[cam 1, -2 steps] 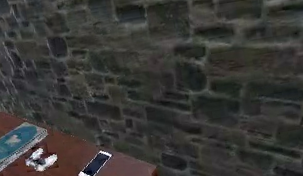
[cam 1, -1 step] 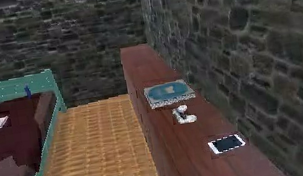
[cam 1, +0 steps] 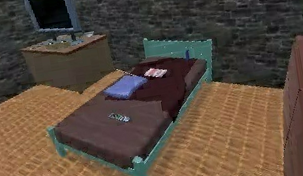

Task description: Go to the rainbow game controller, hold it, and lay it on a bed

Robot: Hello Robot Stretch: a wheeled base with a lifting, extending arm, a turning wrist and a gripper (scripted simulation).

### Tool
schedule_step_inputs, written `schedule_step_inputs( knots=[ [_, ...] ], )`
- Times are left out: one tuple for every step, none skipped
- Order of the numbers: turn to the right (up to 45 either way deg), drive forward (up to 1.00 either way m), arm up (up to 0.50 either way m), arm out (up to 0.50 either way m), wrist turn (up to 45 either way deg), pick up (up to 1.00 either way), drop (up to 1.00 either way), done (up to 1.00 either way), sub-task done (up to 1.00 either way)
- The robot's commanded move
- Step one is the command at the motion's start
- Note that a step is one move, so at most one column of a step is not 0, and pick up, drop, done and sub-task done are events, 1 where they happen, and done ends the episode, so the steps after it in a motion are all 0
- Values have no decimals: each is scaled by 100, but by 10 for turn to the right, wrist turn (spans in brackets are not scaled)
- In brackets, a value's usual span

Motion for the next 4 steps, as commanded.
schedule_step_inputs(
  knots=[
    [-300,0,0,0,0,0,0,0,0],
    [450,0,0,0,0,0,0,0,0],
    [0,60,0,0,0,0,0,0,0],
    [-120,0,0,0,0,0,0,0,0]
  ],
)
